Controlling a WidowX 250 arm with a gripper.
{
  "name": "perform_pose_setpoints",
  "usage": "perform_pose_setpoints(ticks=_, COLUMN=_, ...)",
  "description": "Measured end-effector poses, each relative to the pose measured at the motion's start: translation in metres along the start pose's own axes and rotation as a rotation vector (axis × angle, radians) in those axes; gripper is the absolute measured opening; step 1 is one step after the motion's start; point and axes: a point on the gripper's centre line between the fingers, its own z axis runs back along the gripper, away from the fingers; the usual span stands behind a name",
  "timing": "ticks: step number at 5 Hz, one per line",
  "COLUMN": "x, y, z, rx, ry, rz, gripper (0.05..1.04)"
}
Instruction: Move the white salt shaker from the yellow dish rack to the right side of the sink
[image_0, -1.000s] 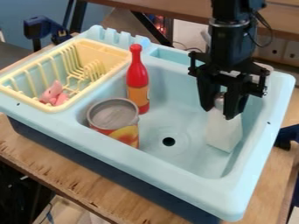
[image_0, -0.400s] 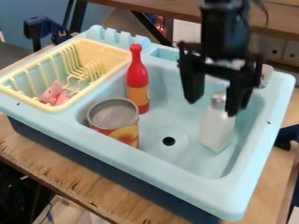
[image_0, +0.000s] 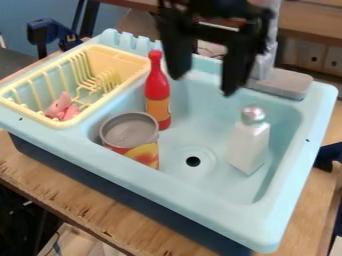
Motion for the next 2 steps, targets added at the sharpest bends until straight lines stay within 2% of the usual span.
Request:
perform_pose_setpoints(ticks=1, x=-0.0136, y=0.0067, z=0.0042, rx=0.055, ry=0.064, rz=-0.043, gripper=1.001)
perform_pose_setpoints(ticks=2, x=-0.014, y=0.0074, z=0.0043, rx=0.057, ry=0.067, rz=-0.048, gripper=1.001)
